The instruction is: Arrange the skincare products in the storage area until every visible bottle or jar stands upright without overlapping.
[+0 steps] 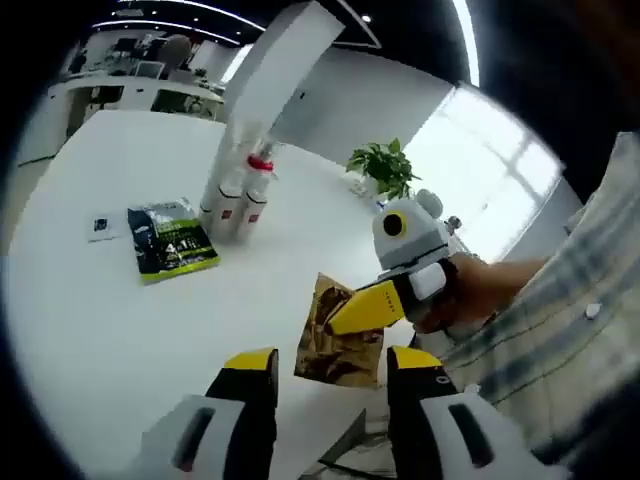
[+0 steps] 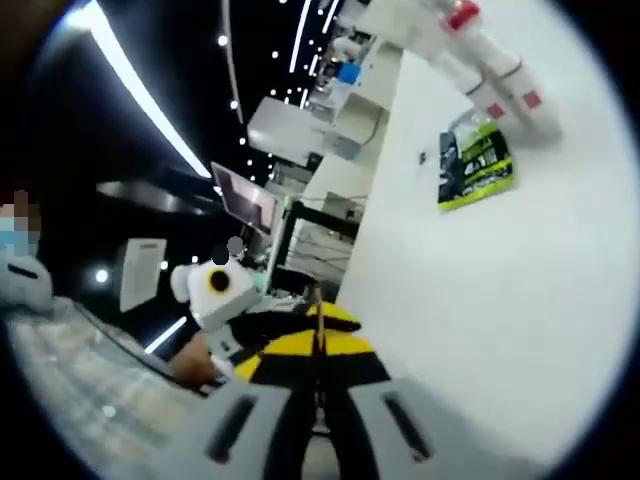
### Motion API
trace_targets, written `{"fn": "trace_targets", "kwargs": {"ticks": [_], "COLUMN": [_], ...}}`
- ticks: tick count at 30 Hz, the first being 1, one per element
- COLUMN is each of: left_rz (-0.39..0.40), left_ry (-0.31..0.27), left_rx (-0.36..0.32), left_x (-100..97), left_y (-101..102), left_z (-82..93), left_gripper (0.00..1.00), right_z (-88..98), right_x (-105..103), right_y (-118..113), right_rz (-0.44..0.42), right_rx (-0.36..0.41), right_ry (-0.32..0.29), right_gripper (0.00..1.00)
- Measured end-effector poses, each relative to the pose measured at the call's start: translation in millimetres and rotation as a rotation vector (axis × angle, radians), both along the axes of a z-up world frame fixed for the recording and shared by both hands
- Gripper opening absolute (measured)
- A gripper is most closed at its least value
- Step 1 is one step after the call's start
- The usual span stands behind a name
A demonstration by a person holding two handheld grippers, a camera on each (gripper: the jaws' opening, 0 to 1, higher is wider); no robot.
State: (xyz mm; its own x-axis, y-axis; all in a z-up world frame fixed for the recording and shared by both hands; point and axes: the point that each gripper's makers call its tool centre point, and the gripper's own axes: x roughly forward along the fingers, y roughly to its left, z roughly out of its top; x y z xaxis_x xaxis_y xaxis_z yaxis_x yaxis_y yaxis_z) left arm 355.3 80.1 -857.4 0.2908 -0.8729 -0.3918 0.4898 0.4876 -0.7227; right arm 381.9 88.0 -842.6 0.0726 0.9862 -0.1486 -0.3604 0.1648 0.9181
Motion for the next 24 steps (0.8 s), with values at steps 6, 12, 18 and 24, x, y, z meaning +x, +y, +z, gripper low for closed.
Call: {"fn": "trace_targets", "kwargs": {"ticks": [6,12,18,24], "left_rz": [0.096,0.180,0.406,0.459], "left_ry": [0.106,0.120,0.159,0.166], "left_rx": [-0.140,-0.208,-0.345,-0.352], "left_x": [-2.2,-1.8,12.3,8.9], "left_y": [-1,4,29,40], "left_z": [5.0,8.8,16.9,9.0], "left_gripper": [0.09,0.00,0.00,0.00], "right_z": [3.9,-0.1,-3.4,-6.9], "right_x": [-9,-4,2,1], "right_y": [-1,2,7,27], "right_rz": [0.021,0.003,-0.003,-0.009], "right_rx": [0.020,0.015,0.016,0.016], "right_ry": [-0.002,0.023,0.057,0.092], "right_gripper": [0.00,0.06,0.07,0.05]}}
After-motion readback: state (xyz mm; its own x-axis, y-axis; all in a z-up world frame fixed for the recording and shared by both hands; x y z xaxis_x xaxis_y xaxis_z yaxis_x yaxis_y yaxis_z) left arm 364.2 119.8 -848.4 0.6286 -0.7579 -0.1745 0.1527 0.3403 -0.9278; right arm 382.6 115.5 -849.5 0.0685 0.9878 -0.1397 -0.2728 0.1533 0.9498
